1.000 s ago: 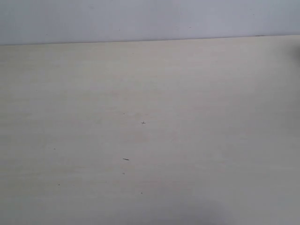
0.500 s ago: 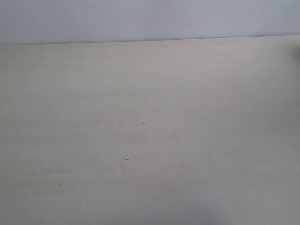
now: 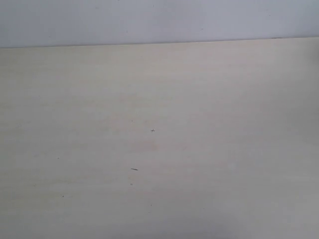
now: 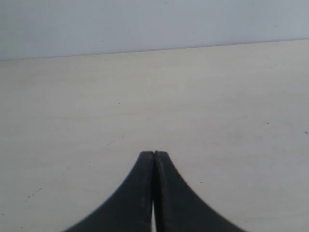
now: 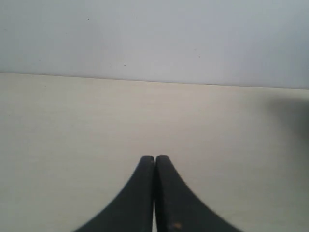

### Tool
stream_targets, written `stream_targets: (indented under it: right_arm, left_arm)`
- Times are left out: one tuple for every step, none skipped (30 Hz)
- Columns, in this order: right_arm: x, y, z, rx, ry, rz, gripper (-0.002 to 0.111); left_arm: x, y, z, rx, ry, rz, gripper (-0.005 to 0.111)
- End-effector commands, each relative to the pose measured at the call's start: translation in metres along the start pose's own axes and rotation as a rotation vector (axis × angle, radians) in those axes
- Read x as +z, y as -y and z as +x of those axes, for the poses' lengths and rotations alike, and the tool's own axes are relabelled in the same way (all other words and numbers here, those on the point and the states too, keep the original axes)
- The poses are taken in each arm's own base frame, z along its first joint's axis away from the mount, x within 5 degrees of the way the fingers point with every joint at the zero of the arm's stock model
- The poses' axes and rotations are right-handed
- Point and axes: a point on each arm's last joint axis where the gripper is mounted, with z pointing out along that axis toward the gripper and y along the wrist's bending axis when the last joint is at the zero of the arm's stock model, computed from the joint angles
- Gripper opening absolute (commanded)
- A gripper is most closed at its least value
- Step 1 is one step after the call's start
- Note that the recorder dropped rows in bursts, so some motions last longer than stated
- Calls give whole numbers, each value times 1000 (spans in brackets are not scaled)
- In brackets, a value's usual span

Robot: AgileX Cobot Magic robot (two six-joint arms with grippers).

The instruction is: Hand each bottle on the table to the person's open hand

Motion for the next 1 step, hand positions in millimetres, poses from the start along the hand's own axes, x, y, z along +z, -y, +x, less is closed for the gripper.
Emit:
stream_targets:
  right_arm:
    - [0, 0, 1, 0, 6, 6, 0]
  left_arm:
    - [0, 0, 0, -7, 9, -3, 0]
